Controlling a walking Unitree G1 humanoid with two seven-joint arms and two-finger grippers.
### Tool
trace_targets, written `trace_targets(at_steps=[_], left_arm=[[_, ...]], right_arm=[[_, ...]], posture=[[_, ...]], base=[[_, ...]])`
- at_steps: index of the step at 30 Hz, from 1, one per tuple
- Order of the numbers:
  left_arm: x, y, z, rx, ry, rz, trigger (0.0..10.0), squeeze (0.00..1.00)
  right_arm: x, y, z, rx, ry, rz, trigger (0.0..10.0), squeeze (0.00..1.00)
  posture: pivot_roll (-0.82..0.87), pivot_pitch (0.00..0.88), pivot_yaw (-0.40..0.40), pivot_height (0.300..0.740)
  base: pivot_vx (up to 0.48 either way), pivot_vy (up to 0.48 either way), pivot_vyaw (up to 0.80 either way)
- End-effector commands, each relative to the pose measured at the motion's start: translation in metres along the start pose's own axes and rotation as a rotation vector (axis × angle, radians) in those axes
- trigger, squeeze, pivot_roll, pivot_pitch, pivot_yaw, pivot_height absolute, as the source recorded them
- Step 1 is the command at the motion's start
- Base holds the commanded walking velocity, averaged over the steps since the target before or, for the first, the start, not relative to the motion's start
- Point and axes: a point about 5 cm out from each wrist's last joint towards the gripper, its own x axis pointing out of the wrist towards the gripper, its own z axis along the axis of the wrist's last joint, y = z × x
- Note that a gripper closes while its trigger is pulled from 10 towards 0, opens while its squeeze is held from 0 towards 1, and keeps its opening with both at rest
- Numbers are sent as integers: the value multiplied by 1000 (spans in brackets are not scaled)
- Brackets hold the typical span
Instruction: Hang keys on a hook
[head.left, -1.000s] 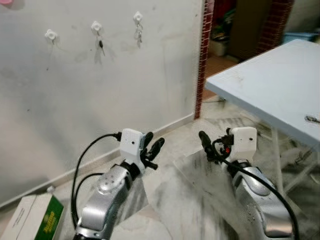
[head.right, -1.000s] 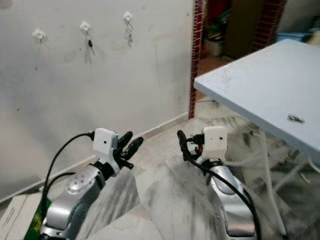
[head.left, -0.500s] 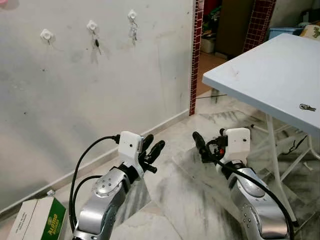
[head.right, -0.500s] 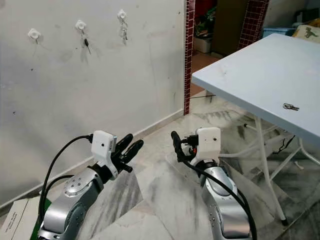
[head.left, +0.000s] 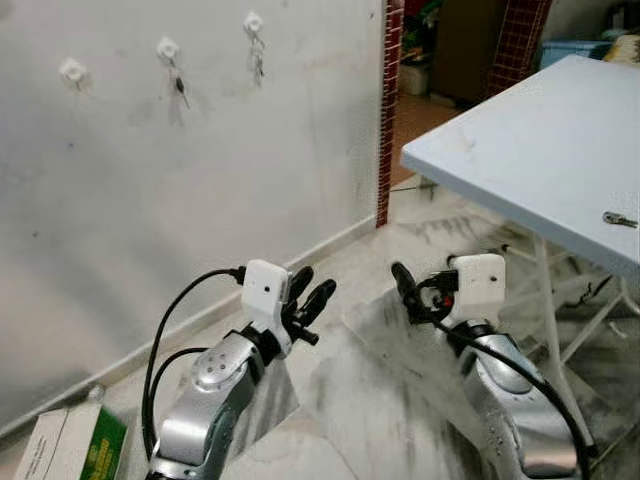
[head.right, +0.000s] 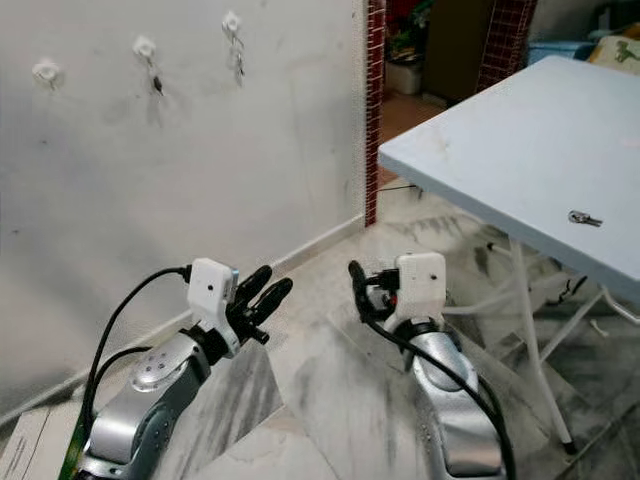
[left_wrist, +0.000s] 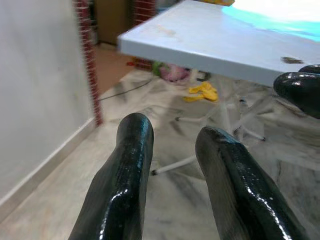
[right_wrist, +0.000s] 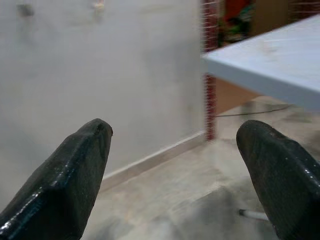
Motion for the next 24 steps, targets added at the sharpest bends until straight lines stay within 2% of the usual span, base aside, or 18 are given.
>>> trace_targets(at_steps=[1,3,16,17,19,24], left_arm=[[1,-3,0,4,-4,-19,10000,0],[1,-3,0,4,-4,-19,10000,0],[1,-6,-3,-21,-20,17,10000,0],[1,-4,-4,-21,-16,35,10000,0],[1,-3,-4,-24,-15,45,10000,0],[3,0,-4,2,-25,61,10000,0]], right_arm=[[0,-1,5,-1,-20,-3,10000,0],[0,-1,5,-1,-20,-3,10000,0],[-3,-4,3,-34,13,18,10000,0],[-3,-3,2,-36,23,23,10000,0],[-3,-3,1,-40,31,28,10000,0],[0,-4,-3,-48,63,31,10000,0]], posture=[[-113,0,114,740],[-113,0,114,740],[-117,0,45,740],[-116,0,13,740],[-116,0,13,740],[-101,0,-62,740]], base=[[322,0,-550],[322,0,-550],[342,0,0],[0,0,0],[0,0,0],[0,0,0]])
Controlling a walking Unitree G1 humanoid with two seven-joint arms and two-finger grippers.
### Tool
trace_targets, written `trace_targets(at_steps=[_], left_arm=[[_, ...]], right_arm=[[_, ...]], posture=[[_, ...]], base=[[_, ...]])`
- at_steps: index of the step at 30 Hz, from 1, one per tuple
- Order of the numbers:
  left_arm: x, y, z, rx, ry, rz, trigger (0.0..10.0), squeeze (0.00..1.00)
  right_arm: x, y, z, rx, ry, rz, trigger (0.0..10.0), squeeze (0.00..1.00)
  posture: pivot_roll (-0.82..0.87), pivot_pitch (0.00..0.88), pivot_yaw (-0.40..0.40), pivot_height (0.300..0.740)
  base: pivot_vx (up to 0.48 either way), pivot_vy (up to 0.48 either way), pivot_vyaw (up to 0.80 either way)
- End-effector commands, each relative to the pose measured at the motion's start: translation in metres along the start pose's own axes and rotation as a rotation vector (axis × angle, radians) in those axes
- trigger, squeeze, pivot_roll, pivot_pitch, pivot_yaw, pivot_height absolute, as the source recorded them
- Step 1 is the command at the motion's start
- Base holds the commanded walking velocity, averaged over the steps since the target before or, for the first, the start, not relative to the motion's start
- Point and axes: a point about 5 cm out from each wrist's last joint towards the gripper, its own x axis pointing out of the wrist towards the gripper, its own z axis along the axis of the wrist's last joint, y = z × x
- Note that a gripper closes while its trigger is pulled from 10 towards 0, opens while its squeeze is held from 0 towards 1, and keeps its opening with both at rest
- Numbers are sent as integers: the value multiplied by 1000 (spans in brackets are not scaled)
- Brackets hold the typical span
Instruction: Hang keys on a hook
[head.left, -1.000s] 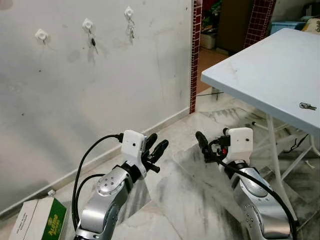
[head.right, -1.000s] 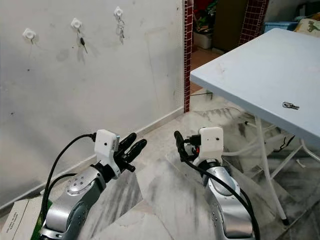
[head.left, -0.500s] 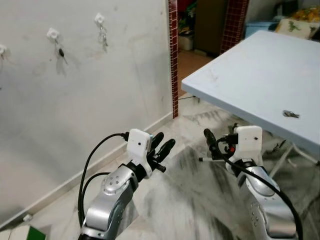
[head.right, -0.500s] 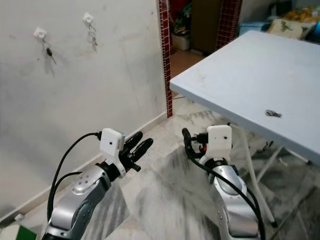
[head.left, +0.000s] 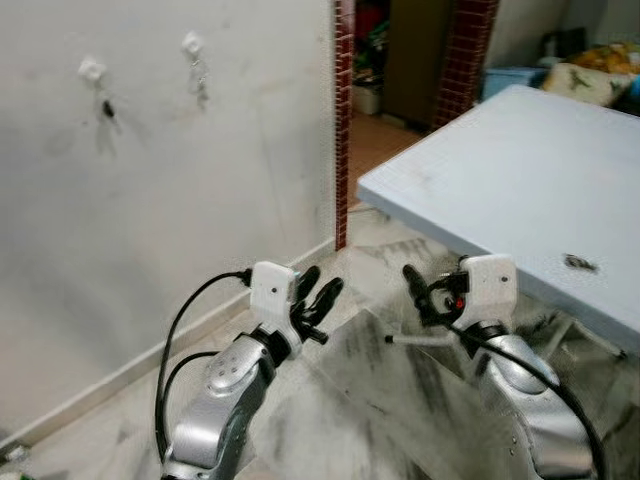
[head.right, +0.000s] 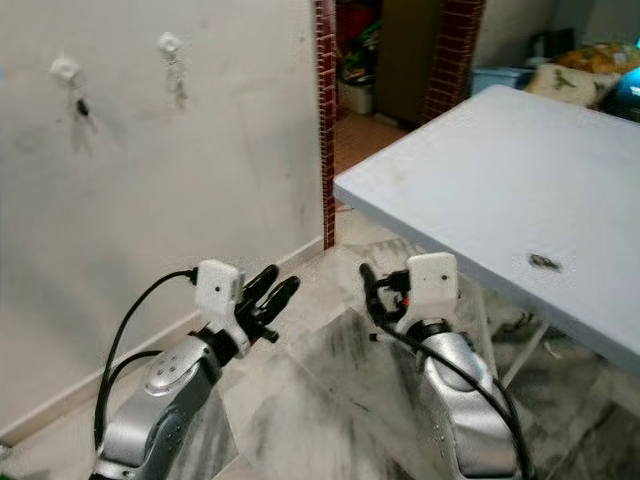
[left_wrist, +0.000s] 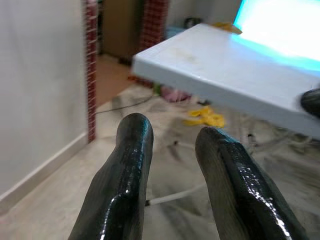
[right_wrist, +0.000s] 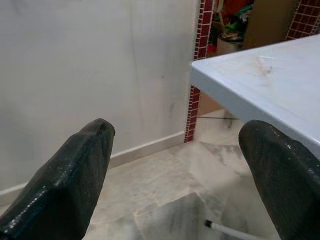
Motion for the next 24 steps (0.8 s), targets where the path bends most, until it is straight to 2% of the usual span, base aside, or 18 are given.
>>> trace_targets(at_steps=[1,4,12,16,20,24], left_arm=[[5,-8,3,15,-16,-27,10000,0],[5,-7,3,19,-18,-26,10000,0],[-2,0,-1,-2,0,2,10000,0],[-2,-1,-1,-1,-2,-9,10000,0],[2,0,-1,-5,2,-12,10000,0],[5,1,1,-10,-5,-8,10000,0]], right_arm=[[0,-8,-2,-13,22,-20,10000,0],[3,-8,-3,-15,28,-19,10000,0],[16,4,-4,-19,-10,9,10000,0],[15,2,-3,-2,-21,-14,10000,0],[12,-4,-12,1,-10,-49,10000,0],[12,-4,-12,0,-20,-55,10000,0]], posture=[[-101,0,-62,740],[-91,0,-67,740],[-77,0,53,740],[-85,0,81,740],[-88,0,91,740],[-92,0,91,740]], base=[[0,0,0],[0,0,0],[0,0,0],[0,0,0],[0,0,0],[0,0,0]])
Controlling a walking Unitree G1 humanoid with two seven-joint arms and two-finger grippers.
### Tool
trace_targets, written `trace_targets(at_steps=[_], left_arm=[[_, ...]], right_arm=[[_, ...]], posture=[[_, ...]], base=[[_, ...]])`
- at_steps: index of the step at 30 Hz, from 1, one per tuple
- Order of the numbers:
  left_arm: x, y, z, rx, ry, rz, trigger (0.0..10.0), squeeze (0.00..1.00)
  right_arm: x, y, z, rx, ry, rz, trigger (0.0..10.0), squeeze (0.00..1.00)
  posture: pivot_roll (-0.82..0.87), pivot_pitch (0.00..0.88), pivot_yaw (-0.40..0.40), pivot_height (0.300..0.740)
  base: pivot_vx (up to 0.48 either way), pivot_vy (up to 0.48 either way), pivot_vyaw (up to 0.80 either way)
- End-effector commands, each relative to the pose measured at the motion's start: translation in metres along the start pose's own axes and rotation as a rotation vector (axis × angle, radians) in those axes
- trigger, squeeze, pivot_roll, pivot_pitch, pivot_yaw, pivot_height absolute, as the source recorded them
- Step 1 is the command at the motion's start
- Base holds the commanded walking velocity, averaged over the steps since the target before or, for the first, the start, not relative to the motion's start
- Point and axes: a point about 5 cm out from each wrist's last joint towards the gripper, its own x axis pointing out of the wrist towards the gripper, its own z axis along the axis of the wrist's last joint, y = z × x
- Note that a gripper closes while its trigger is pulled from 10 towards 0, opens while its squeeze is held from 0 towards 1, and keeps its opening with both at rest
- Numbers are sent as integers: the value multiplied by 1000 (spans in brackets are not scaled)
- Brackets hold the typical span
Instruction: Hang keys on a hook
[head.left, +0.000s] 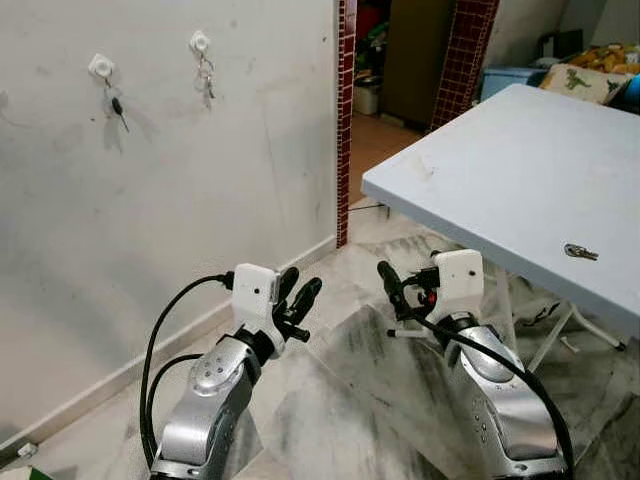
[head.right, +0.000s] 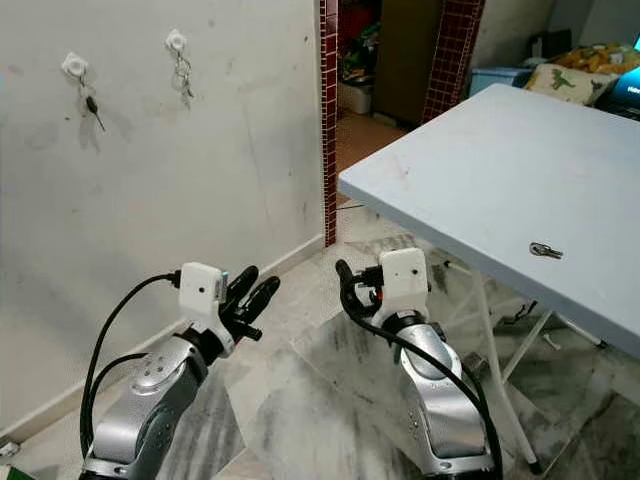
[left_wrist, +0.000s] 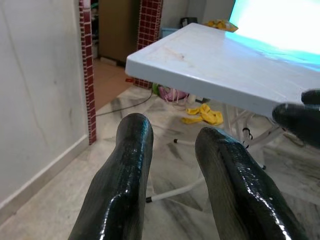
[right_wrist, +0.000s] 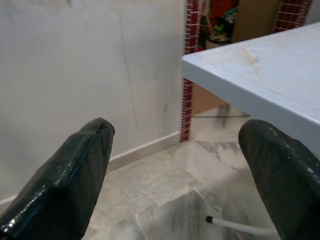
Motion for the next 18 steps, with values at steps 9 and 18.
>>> trace_targets(at_steps=[9,18], left_arm=[[3,2,3,3,-10,-5,10000,0],[4,0,1,5,0,-38,10000,0]], right_arm=[[1,-12,12,-36,-59,-101,10000,0],[-6,-27,7,-50,-38,-188,10000,0]], posture=[[-91,0,85,740],[-103,0,93,740]], base=[[0,0,0],[0,0,-594]])
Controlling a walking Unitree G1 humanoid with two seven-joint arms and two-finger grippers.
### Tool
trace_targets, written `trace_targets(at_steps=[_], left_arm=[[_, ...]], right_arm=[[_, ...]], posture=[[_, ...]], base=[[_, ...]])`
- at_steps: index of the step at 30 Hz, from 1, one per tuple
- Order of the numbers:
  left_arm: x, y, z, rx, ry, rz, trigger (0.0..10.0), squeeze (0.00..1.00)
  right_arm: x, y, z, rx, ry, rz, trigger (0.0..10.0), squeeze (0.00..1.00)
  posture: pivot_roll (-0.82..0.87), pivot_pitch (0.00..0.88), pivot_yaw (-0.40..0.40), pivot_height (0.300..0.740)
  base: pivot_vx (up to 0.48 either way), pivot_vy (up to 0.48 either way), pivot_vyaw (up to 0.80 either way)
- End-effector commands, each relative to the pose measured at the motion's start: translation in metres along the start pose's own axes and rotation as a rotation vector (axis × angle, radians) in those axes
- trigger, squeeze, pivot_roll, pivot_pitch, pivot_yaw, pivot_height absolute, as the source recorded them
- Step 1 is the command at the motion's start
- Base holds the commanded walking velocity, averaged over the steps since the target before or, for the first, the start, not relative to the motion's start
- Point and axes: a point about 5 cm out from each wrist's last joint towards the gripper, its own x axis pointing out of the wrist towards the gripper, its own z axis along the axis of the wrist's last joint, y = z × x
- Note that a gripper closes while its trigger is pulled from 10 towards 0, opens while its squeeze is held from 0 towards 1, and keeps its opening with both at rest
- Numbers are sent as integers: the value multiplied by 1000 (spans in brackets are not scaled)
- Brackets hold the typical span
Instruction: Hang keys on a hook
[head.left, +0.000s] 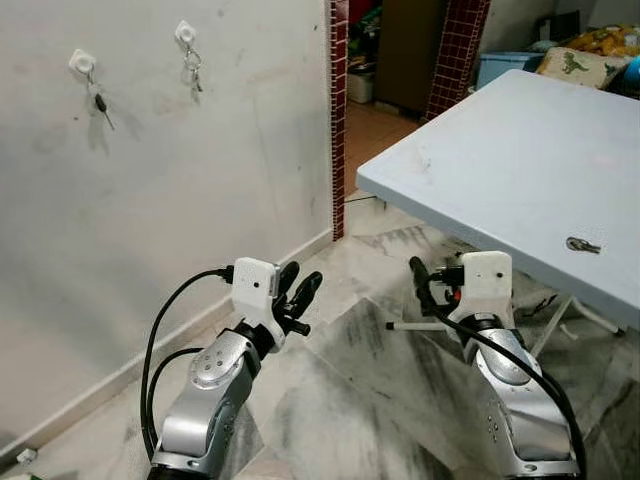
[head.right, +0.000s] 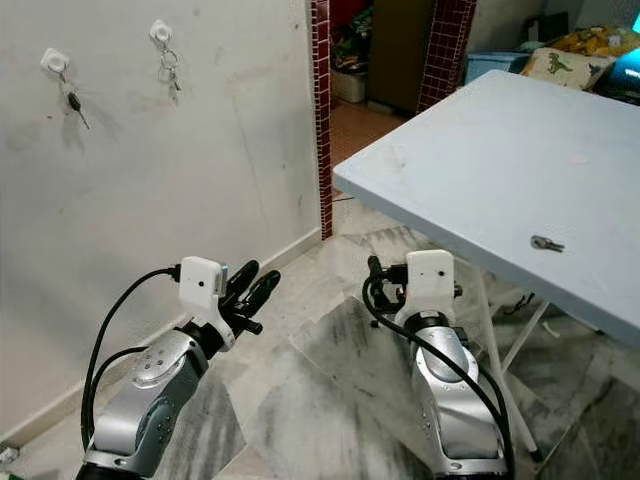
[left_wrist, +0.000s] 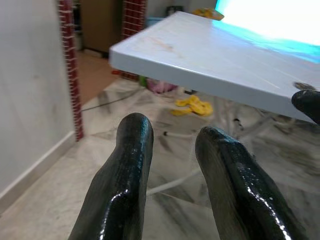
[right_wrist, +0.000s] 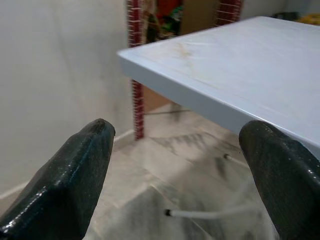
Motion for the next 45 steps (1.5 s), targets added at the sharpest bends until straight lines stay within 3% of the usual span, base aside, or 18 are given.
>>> trace_targets(at_steps=[1,8,25,45], left_arm=[[3,-1,2,12,-1,-18,10000,0],[6,-2,3,4,-4,-29,10000,0],[4,0,2,-8,3,-21,10000,0],[6,2,1,-16,11,-10,10000,0]], right_arm=[[-1,-2,4,0,-15,-18,10000,0],[0,-1,7,3,-23,-14,10000,0],[-1,1,7,3,-19,-4,10000,0],[1,0,8,-20,-17,-19,10000,0]], posture=[[-116,0,98,740],[-118,0,96,740],[-115,0,97,740],[-114,0,100,740]], base=[[0,0,-800],[246,0,-105],[266,-312,0],[0,0,0]])
